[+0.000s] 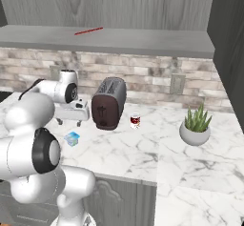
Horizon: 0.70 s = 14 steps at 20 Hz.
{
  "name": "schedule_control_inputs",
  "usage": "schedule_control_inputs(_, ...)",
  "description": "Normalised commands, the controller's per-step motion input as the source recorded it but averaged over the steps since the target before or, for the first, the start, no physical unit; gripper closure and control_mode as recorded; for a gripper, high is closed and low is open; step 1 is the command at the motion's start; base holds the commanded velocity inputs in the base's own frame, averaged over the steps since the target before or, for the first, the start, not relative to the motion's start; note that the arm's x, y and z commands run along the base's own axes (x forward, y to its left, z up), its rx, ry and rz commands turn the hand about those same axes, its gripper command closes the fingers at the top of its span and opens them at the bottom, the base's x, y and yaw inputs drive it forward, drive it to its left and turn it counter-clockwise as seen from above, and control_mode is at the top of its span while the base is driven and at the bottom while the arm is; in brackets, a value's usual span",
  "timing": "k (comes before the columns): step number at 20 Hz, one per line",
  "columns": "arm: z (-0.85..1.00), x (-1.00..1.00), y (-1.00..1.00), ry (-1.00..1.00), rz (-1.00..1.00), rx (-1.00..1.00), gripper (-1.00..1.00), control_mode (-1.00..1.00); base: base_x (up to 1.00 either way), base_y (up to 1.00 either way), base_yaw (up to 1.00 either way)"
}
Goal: Pick the yogurt and honey bottle from the counter and place them in the cabinets closest to them.
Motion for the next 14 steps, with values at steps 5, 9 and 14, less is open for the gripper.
schedule_control_inputs(5, -0.34, 0.04, 0.11, 0.12, 0.01, -0.02, -1.00, -1.00, 0.00, 0.00, 0.00)
schedule_control_inputs(9, -0.35, 0.08, 0.12, 0.13, 0.01, -0.04, -1.00, -1.00, 0.00, 0.00, 0.00)
schedule_control_inputs(14, -0.30, 0.14, 0.06, 0.09, 0.01, -0.06, -1.00, -1.00, 0.00, 0.00, 0.00)
